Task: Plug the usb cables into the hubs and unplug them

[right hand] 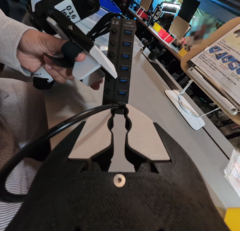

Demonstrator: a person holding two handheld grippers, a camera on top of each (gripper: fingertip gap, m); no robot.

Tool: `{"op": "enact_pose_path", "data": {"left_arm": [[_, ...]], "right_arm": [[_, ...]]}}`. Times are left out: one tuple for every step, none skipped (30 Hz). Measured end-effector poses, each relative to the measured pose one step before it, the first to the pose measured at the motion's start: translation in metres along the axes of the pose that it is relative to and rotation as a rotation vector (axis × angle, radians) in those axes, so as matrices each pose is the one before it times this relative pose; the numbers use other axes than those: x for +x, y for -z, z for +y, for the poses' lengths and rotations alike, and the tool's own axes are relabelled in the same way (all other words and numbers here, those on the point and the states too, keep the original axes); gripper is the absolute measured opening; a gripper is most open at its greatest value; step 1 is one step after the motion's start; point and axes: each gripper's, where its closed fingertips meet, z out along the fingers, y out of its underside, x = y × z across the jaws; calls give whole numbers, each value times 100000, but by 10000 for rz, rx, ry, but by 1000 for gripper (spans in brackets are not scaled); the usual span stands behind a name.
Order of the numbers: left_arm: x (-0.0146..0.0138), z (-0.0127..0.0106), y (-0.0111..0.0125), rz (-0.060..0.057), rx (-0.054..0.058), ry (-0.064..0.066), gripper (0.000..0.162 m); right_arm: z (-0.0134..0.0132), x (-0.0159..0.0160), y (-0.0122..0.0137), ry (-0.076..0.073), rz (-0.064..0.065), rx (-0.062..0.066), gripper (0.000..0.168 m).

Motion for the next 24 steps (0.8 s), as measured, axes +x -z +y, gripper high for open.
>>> {"op": "enact_pose_path", "data": {"left_arm": [[52,69,-18,37,-56,-31,24],[72,107,-34,52,-90,-40,24],[75,111,-31,56,-94,-42,24],[47,74,-24,45,-64,-42,24],[65,54,2,67,-53,-9,24],[76,24,-7,86,-40,35,24],[48,24,-9,73,-40,39,24],[34,65,-16,57,-48,23,24],[35,69,-27,47,-55,9,24],[15,69,-23,34,-61,-4,24],[17,60,-18,19,-47,-12,24],[21,19,-9,21,-18,-2,24],[23,3,-3,21,-1,34,24],[-5,13,6,22,-9,53,24],[0,39,-2,26,-27,68,24],[11,31,-2,30,-26,67,24],[20,13,-3,35,-9,62,24],[73,22,-8,62,-10,56,24],[81,42,-21,66,-18,66,24],[66,28,-47,31,9,99,24],[52,89,-49,17,-9,93,24],[37,107,-60,22,-21,61,24],[-8,41,-23,11,2,65,24],[-11,3,5,37,4,100,24]], "right_arm": [[10,37,41,-163,-66,25,13],[18,1,33,-191,-113,20,13],[18,-17,39,-212,-138,18,13],[21,-21,45,-220,-152,28,13],[2,-8,71,-201,-156,47,13],[-25,22,87,-171,-140,75,13],[-22,-4,88,-153,-143,74,13],[3,-18,82,-118,-143,52,13],[34,-33,70,-66,-133,36,13],[50,-56,64,-20,-112,24,13],[44,-35,57,-5,-82,8,13],[16,-22,36,-9,-49,10,13],[-15,-11,14,-8,-19,14,13],[-31,-20,2,7,-3,3,13],[-4,-28,4,32,2,-11,13],[-7,-39,-5,43,6,-18,13],[-24,-28,12,52,16,-10,13],[-63,-44,19,58,15,11,13],[-61,-19,25,50,16,9,13],[-30,-5,14,45,32,-3,13],[-31,-2,-6,28,26,-2,13],[-33,-20,2,1,-1,4,13],[-5,-5,15,-12,-8,3,13],[5,0,6,-8,-10,3,13]]}}
